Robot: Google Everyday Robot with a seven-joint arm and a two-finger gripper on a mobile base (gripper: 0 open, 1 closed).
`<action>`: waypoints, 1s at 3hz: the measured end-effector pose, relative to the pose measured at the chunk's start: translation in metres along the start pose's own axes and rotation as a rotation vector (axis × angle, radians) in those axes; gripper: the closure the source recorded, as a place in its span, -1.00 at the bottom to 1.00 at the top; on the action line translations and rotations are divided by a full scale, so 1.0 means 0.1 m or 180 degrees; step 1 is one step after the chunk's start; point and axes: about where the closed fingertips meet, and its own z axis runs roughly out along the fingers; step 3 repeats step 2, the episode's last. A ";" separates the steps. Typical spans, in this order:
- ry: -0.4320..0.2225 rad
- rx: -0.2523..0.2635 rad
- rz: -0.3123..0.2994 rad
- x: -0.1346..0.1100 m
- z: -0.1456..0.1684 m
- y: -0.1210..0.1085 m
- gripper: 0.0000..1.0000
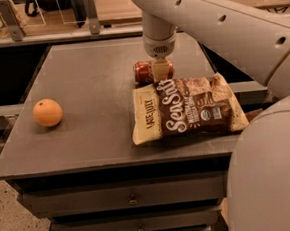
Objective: Knock coke can over
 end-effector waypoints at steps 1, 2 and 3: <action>-0.0057 -0.0159 0.0110 0.10 0.10 0.05 -1.00; -0.0057 -0.0160 0.0110 0.10 0.10 0.05 -1.00; -0.0057 -0.0160 0.0110 0.10 0.10 0.05 -1.00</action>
Offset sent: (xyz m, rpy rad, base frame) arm -0.0016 -0.0163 -0.0104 0.0529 0.0729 -0.0461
